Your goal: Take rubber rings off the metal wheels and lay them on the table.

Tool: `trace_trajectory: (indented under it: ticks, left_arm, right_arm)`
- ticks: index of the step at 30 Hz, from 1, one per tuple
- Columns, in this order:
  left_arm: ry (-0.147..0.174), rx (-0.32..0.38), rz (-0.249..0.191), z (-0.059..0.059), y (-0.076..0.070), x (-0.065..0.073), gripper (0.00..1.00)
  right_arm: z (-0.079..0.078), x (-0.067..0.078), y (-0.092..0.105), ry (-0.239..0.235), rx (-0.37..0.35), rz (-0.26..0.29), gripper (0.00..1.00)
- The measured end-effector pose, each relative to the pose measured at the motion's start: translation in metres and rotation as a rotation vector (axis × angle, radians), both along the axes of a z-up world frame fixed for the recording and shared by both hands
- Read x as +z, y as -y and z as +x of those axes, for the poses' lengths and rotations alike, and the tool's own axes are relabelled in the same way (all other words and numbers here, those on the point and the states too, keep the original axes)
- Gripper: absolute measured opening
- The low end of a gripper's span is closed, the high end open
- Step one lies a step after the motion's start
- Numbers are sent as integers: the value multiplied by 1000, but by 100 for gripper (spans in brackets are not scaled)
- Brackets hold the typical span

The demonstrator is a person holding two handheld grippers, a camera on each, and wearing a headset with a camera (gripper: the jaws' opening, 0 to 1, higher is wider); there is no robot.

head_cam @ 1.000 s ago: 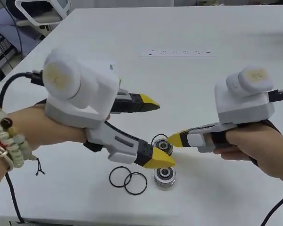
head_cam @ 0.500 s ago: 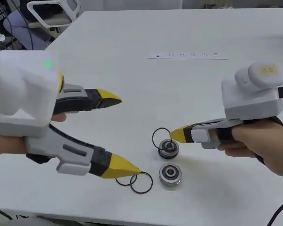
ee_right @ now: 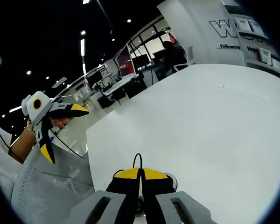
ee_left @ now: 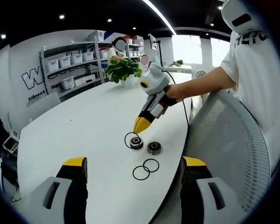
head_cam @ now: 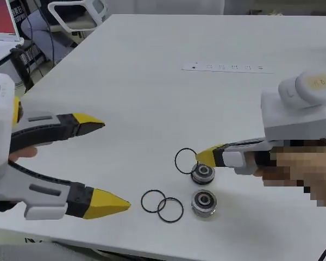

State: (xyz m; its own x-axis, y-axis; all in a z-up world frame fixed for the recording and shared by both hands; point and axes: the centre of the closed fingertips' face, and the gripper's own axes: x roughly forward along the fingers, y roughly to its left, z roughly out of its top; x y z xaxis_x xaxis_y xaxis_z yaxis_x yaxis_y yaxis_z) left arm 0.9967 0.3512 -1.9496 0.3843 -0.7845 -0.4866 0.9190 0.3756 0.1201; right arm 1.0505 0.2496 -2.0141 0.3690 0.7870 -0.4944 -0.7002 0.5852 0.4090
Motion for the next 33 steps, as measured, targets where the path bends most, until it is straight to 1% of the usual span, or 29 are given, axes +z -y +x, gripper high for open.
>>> trace_trajectory:
  ticks: [2, 7, 11, 16, 20, 24, 26, 27, 28, 30, 33]
  left_arm:
    - [-1, 15, -5, -1, -4, -1, 81]
    - [-15, 51, -17, -5, -12, -6, 81]
    - [-27, 60, -27, -9, -12, -11, 81]
    - [-49, 66, -20, -11, -12, -22, 81]
    - [-64, 72, -28, -12, -11, -28, 81]
    - [-74, 76, -13, -11, -12, -34, 80]
    - [-91, 86, -4, -10, -14, -39, 80]
    - [-106, 86, -7, -10, -15, -40, 80]
    - [-106, 88, -11, -10, -16, -39, 80]
    - [-94, 91, -19, -8, -16, -37, 80]
    - [-103, 98, -23, -7, -17, -39, 81]
  right_arm:
    - [-2, 1, -2, 1, 7, 5, 0]
    - [-7, 5, -11, 7, 34, 11, 0]
    - [-12, 6, -17, 7, 55, 15, 0]
    - [-19, 4, -27, 4, 86, 10, 0]
    - [-24, 1, -35, -1, 107, 12, 0]
    - [-26, -4, -40, 4, 111, 6, 0]
    - [-24, -10, -42, -10, 101, 12, 0]
    - [-24, -11, -44, -21, 92, 20, 0]
    - [-25, -12, -45, -32, 91, 30, 0]
    - [-27, -15, -49, -47, 87, 43, 0]
    - [-29, -20, -52, -49, 92, 22, 0]
